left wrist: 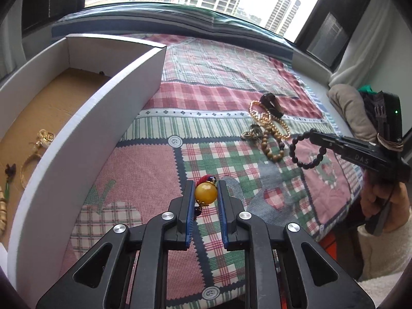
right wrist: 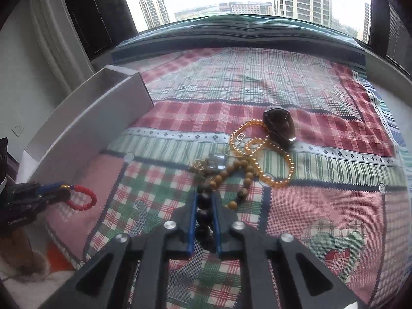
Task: Organize jewelry
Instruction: 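Grasp the black bead bracelet with the right tool while the left tool holds the red bracelet, then carry both bracelets into the white box and open both tools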
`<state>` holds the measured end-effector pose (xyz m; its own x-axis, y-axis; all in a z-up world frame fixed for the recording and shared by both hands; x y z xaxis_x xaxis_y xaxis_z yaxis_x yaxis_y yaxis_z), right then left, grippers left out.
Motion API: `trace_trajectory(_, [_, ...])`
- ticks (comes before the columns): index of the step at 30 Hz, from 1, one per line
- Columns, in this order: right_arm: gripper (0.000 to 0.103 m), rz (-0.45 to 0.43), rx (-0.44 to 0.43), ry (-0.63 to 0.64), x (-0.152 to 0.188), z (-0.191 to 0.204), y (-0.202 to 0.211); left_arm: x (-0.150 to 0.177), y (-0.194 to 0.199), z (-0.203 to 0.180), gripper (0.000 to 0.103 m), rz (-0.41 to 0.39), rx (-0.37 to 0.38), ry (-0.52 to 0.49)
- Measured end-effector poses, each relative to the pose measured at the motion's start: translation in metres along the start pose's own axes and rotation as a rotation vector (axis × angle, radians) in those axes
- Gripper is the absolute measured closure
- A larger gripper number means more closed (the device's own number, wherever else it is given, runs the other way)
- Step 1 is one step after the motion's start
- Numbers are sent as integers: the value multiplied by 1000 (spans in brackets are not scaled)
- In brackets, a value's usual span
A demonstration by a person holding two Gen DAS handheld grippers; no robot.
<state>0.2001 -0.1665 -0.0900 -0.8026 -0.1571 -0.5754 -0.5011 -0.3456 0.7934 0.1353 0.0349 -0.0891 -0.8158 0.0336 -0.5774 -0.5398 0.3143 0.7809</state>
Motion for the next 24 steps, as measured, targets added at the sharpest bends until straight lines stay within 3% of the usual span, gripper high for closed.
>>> trace_trajectory(5, [91,-47,-5,31,-13,17,28,-16,27,-3,88,-42,43,23])
trace_trajectory(10, [91,-91,-55,79,-29,50,48,-30,59,-2,88,-97,38,22])
trace_trajectory(24, [91,-138,-194,250,-46,158,60,-44,143,39,88,-231,11,107])
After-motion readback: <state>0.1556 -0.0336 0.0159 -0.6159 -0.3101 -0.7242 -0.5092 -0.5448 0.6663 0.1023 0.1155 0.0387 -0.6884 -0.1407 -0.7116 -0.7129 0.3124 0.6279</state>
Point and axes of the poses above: each gripper's, at about its wrist camera, not at the fingertips, and y roughly against the way its jaws point, z to its left, x to its underside, the point moved 8 cm from there along -y, roughly the way its jaws point, and after that the axes turned 5 degrees about -y, right-handed, at the moved point
